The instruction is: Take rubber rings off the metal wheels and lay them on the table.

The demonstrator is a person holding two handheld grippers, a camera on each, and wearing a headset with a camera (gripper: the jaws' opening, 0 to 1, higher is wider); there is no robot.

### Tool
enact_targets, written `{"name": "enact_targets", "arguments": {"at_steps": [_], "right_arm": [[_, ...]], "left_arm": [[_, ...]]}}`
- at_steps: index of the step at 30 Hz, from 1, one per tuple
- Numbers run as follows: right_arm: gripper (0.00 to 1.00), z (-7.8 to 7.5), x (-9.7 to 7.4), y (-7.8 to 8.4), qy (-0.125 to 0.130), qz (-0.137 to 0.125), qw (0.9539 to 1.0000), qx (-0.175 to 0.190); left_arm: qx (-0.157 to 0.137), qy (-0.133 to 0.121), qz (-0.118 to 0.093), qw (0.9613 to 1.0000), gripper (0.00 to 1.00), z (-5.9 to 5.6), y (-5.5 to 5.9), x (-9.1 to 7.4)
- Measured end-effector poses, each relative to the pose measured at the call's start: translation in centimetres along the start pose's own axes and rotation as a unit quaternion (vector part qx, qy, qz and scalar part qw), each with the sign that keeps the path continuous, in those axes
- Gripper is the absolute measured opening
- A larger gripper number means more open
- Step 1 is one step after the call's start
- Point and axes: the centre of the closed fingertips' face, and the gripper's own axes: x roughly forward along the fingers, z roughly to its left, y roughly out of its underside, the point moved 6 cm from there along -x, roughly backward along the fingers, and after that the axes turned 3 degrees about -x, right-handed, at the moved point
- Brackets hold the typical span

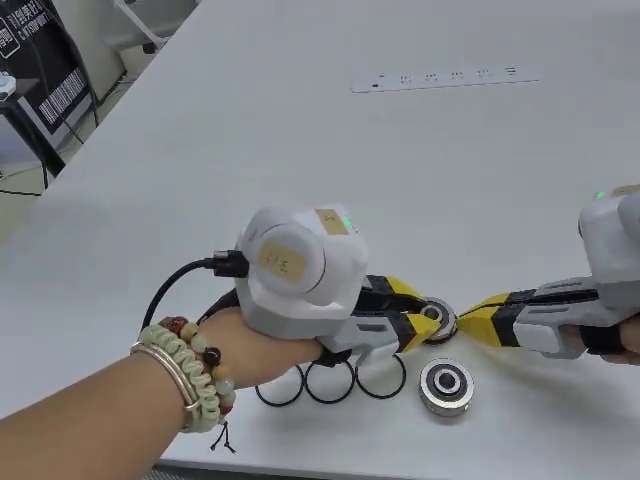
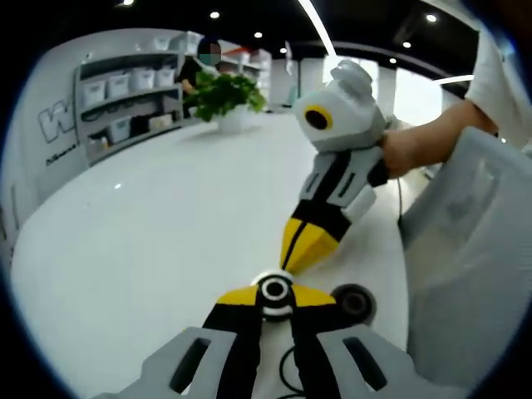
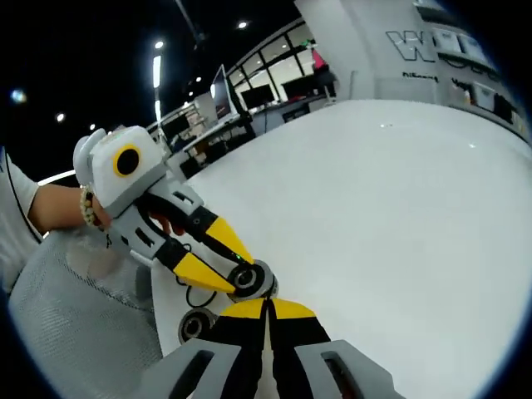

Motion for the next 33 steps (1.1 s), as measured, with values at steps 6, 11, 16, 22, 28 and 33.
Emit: {"name": "enact_targets", "arguments": {"at_steps": [6,11,16,22,28,33], "right_arm": [[0.00,0.2,-0.1,-0.2,-0.009,-0.014,0.9997,0.019],[0.00,0.5,0.0,-0.4,-0.012,-0.015,0.9992,0.036],[0.00,0.7,0.1,-0.6,-0.010,-0.010,0.9995,0.027],[0.00,1.0,0.2,-0.9,-0.016,-0.010,0.9994,0.028],[0.00,1.2,0.2,-1.0,-0.023,-0.015,0.9993,0.027],[0.00,1.5,0.2,-1.1,-0.031,-0.017,0.9991,0.023]], "left_arm": [[0.006,0.001,0.001,1.0000,0.14,-0.1,0.0,0.0],[0.020,-0.003,0.009,0.9998,0.13,-0.1,-0.1,0.1],[0.015,-0.004,0.006,0.9999,0.13,0.0,0.0,0.0],[0.011,-0.003,0.002,0.9999,0.13,0.0,0.0,0.1],[0.008,-0.005,-0.001,1.0000,0.14,0.0,0.0,0.1],[0.007,-0.003,-0.002,1.0000,0.14,0.0,0.0,0.1]]}}
